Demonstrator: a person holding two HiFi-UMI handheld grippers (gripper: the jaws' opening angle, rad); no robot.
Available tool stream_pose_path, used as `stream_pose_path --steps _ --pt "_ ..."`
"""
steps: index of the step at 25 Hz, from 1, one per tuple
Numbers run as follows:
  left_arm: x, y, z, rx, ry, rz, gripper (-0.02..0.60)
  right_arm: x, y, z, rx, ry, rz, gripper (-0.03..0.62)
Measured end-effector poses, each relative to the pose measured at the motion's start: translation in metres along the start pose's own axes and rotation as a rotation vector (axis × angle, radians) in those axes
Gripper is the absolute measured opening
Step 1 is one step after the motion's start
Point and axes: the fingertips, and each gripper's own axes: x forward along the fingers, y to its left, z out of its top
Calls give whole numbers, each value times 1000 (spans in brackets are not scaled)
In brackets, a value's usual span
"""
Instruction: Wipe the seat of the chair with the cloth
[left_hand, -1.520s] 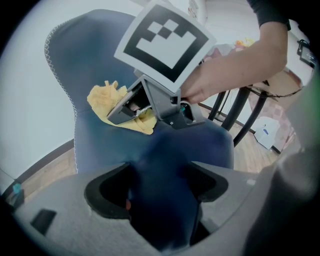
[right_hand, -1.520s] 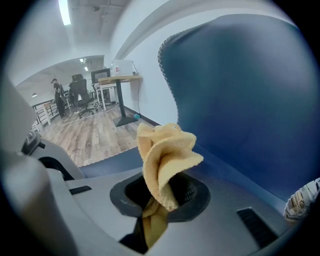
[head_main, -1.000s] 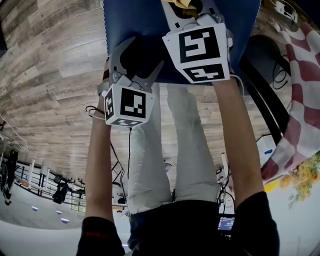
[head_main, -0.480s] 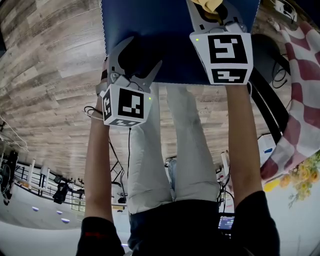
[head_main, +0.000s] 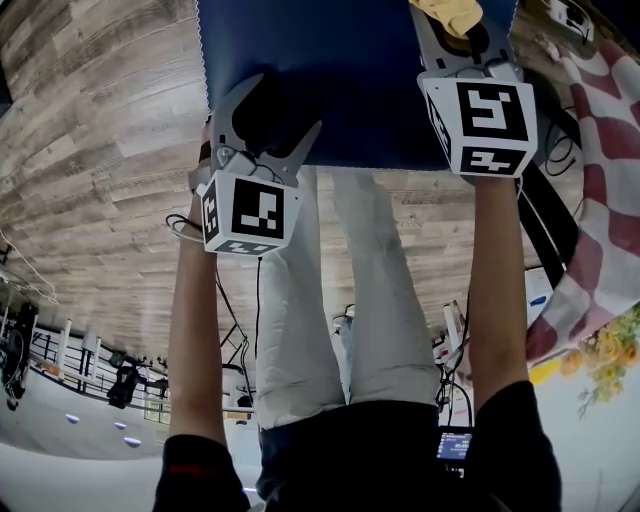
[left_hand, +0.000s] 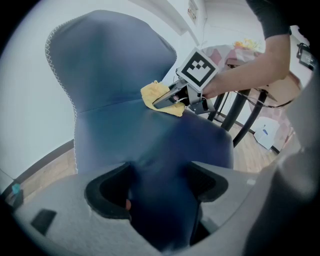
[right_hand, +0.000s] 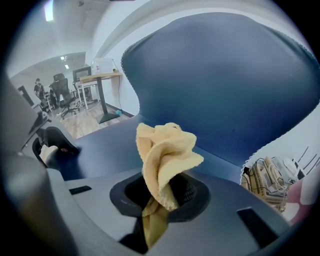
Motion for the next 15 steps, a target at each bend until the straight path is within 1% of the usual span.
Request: stream_pose_path --steps 8,12,15 --pt "2 0 0 -2 0 3 348 1 -1 -1 -8 -3 -5 55" --pt "2 2 0 -2 6 5 348 1 -1 1 16 -3 -12 55" --pt "1 0 -2 -7 21 3 348 -3 1 -3 44 16 -28 55"
